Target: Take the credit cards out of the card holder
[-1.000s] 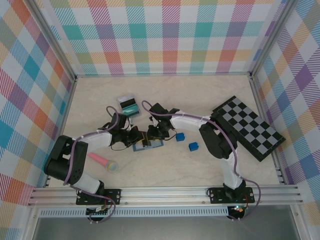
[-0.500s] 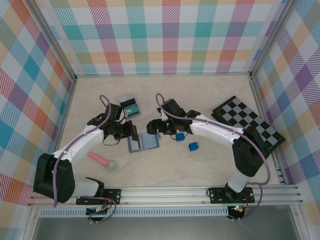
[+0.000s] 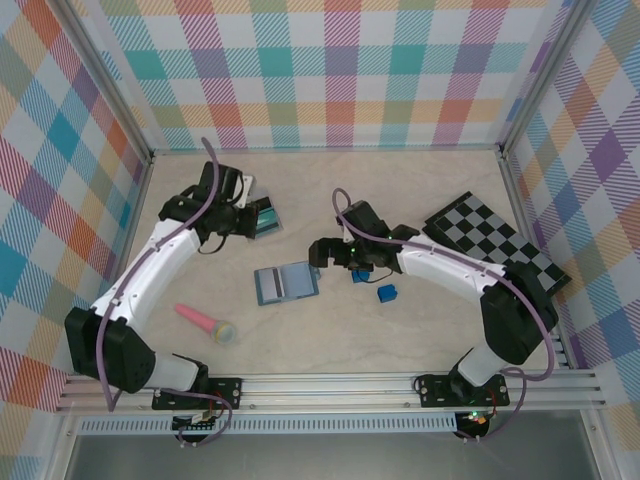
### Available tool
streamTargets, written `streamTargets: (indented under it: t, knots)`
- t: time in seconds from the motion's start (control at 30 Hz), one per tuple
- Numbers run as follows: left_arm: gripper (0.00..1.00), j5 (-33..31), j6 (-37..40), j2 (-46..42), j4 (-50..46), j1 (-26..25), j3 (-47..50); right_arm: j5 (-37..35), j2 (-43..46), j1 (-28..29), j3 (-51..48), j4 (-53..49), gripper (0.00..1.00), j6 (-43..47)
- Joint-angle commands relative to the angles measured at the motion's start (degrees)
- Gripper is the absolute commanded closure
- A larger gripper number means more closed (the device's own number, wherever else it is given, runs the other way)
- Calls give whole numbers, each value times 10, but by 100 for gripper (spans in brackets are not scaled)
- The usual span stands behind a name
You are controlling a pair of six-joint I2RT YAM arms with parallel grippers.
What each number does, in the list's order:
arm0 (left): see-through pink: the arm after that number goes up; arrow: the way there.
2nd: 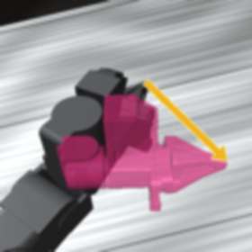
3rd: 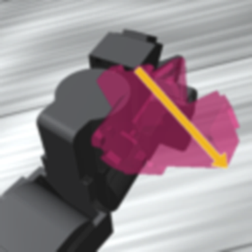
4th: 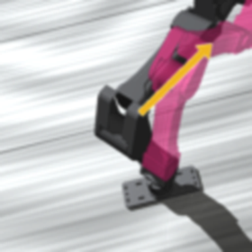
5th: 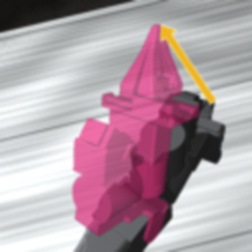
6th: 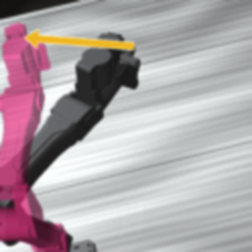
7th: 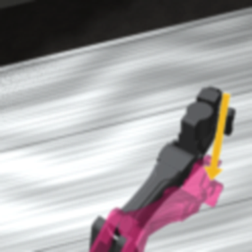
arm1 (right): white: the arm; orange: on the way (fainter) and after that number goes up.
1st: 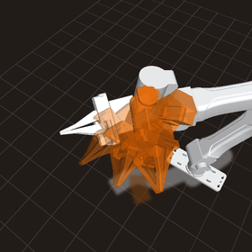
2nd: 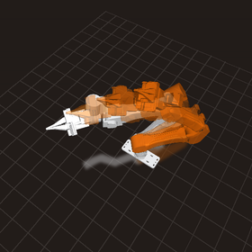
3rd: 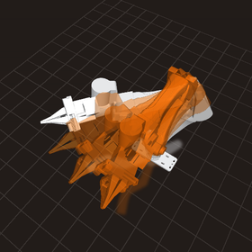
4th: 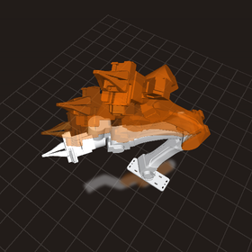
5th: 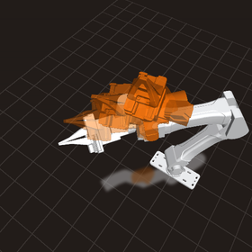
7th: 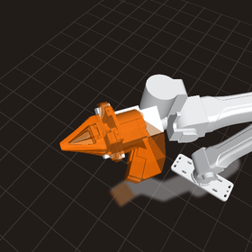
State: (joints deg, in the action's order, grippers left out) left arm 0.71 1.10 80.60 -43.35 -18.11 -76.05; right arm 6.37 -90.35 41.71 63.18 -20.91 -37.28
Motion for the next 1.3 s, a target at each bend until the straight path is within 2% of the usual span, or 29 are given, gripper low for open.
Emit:
streamTargets:
  t: [0.0, 0.23, 0.37, 0.53, 0.77, 1.07, 1.27]
  knots:
    - [100, -15, 112, 37, 22, 25, -26, 22, 8, -17, -11, 8, 0, -2]
    - [100, 106, 212, 116, 72, 103, -104, 21, 7, -44, -10, -7, 0, -10]
    - [100, 132, 282, 167, 80, 127, -124, 23, -2, -49, -5, -13, 0, -12]
    - [100, 139, 346, 237, 66, 135, -163, 18, -4, -51, 4, -39, 0, -3]
    - [100, 152, 417, 306, 44, 135, -215, 31, -4, -52, -4, -18, 0, -21]
    - [100, 199, 530, 324, 13, 135, -216, 50, -32, -52, 11, -14, 0, -34]
    - [100, 159, 541, 325, 42, 135, -201, 60, -46, -51, 26, -16, 0, -36]
